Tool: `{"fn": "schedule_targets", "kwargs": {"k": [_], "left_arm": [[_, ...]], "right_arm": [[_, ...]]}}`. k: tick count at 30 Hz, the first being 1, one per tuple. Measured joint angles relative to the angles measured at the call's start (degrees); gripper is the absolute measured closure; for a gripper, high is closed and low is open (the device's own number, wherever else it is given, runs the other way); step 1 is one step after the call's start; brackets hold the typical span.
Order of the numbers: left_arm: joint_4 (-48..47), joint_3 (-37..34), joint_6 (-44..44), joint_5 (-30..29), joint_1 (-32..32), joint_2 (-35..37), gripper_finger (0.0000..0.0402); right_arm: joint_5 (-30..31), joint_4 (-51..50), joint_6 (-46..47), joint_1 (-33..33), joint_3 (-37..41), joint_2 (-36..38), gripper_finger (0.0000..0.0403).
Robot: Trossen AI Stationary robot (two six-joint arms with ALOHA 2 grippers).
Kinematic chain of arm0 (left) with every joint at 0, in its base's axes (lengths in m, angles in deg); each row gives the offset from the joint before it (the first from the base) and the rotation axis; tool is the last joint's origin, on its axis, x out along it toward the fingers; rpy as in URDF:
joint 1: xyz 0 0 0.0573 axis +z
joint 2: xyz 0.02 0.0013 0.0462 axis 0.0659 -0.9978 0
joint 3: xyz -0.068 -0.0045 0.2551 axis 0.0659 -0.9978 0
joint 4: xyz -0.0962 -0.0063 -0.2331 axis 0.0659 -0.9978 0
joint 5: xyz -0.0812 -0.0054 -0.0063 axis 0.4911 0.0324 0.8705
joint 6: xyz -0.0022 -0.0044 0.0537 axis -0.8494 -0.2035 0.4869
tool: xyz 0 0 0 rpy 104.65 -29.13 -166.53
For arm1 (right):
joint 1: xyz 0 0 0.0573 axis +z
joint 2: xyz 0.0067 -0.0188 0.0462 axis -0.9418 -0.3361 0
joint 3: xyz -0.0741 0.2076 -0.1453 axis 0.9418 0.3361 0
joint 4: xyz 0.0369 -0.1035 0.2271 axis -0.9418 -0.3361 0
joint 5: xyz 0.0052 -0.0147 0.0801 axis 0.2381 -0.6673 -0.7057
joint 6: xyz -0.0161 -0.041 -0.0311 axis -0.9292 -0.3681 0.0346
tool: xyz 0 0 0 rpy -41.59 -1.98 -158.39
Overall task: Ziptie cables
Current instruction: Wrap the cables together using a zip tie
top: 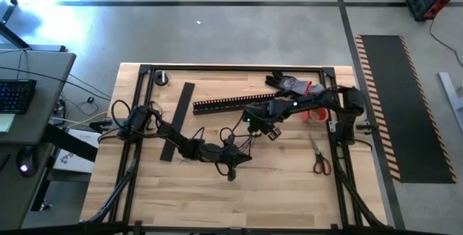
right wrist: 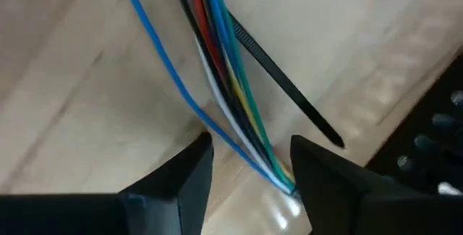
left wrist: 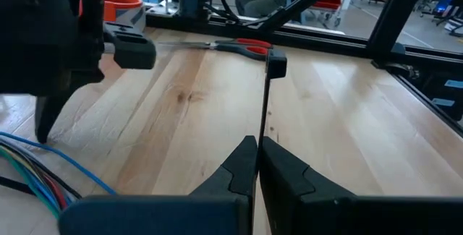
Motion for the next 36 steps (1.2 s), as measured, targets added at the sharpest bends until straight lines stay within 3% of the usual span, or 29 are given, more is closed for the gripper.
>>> {"fn": "schedule_targets", "kwargs": {"k": [5, 10, 14, 18, 28, 36], "left_arm": [[0.0, 0.0, 0.1, -0.1, -0.4, 0.0, 0.0402], [-0.1, 0.0, 1.5, -2.0, -1.1, 0.0, 0.0401], [-0.3, 0.0, 1.6, -2.1, -1.4, -0.1, 0.0401], [-1.9, 0.0, 1.6, -2.5, -1.6, -0.1, 0.0401], [-3.1, 0.0, 0.7, -3.8, -2.4, -0.1, 0.0401], [-3.9, 0.0, 0.6, -5.5, -2.6, -0.1, 0.0401]], "right_arm": [[-0.1, -0.2, -2.1, -0.6, -0.2, -1.6, 0.0291], [3.8, -0.6, 7.3, 2.7, 0.0, -1.6, 0.039], [5.6, -1.4, 17.0, 6.8, 0.2, -0.7, 0.0397], [2.1, -4.9, 28.7, 10.1, -2.0, 1.6, 0.0401], [0.3, -12.9, 49.6, 16.8, -5.4, 4.0, 0.0403], [5.0, -18.1, 71.1, 21.5, -5.5, 4.6, 0.0403]]}}
